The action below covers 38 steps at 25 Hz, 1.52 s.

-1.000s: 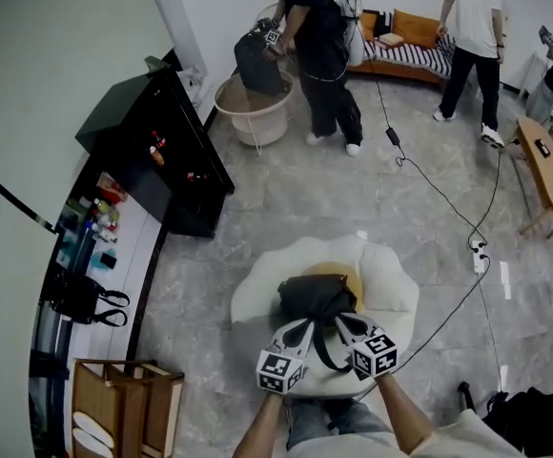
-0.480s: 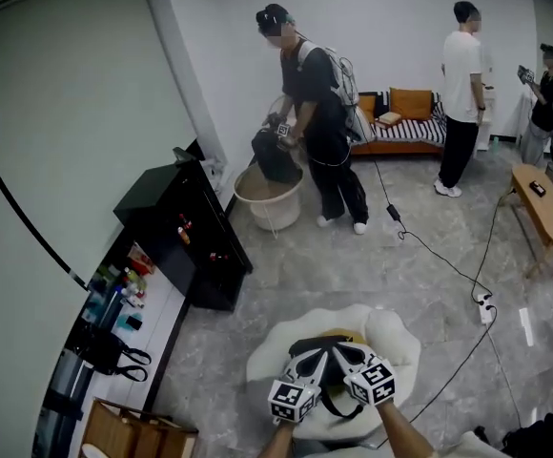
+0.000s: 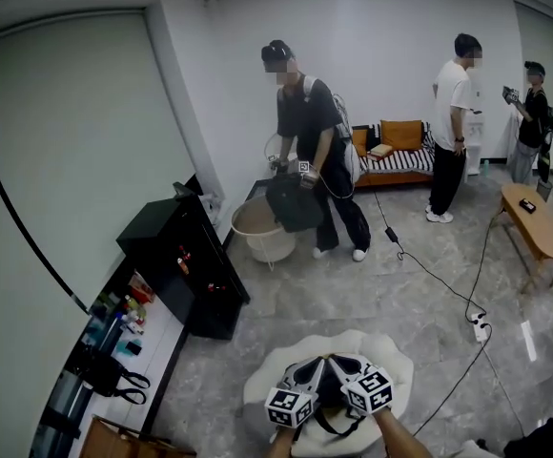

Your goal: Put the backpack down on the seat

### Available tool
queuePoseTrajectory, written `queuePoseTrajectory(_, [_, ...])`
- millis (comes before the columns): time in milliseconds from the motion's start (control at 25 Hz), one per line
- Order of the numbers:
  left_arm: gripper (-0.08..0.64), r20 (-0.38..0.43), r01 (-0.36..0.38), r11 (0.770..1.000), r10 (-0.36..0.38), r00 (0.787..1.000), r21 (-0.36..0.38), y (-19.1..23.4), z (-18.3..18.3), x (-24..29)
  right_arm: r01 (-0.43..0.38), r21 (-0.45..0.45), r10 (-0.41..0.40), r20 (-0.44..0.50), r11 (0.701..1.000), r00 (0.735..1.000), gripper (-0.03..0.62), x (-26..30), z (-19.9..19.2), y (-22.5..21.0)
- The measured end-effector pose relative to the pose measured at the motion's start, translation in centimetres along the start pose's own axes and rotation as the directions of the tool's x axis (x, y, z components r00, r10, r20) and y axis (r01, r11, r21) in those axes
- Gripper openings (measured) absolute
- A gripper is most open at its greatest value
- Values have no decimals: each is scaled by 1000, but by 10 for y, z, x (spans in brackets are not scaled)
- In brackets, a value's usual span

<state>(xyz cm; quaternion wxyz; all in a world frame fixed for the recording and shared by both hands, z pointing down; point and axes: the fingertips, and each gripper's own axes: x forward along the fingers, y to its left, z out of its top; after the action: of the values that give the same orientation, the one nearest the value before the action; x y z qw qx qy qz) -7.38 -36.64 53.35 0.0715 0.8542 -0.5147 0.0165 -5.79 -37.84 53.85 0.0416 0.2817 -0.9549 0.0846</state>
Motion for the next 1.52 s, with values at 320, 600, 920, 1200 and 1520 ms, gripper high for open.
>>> queuePoseTrajectory(320, [32,19,40,999,-40,999,-5,-18,11,-21,36,5,-36,-13,999,999,28,-25,-2,20])
queuePoseTrajectory(600, [32,15,74,997,-74,997,-7,-41,-8,-82,77,6,-77,-20,997,997,28,-57,-24,74])
queuePoseTrajectory(920, [31,18,108,993,-108,994,-38,-71,-32,-163,123,-10,-123,-35,992,992,28,-100,-46,155])
queuePoseTrajectory(1200, [31,41,158,987,-157,987,-32,-104,-34,-206,173,-7,-173,-31,985,984,28,-138,-51,193])
queuePoseTrajectory(1520, [32,61,196,980,-193,979,-45,-143,-39,-246,186,-12,-186,-46,983,981,28,-176,-64,238])
